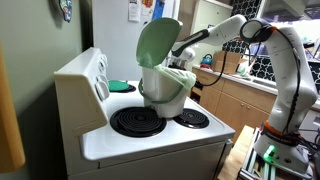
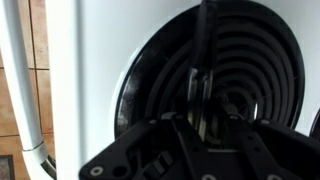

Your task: Use the clamp tongs to pick up the paper towel and put it in the waste bin and then put the clamp tongs back on the right front plate of the stove

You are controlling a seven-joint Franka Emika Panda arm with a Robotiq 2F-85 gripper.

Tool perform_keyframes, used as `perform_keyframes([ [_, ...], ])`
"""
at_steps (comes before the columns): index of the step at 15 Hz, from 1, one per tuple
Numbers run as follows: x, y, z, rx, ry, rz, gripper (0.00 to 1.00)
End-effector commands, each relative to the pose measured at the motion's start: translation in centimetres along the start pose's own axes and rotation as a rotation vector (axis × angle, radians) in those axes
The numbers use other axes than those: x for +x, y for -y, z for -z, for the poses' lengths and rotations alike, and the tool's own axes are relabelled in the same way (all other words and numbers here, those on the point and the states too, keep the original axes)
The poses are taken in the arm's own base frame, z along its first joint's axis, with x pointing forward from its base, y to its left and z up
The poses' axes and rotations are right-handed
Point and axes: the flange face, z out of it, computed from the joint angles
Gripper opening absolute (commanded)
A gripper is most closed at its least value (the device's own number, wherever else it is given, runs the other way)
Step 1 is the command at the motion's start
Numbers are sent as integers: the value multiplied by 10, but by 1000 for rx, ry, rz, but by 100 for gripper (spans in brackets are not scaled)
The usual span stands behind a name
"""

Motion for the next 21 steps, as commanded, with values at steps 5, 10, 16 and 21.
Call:
perform_keyframes([
  [5, 4, 11, 23, 20, -20, -25, 78],
  [10, -1, 25, 34, 46, 0, -20, 100],
  [16, -13, 31, 33, 46, 73, -28, 100],
  [21, -54, 33, 104, 36, 16, -90, 100],
])
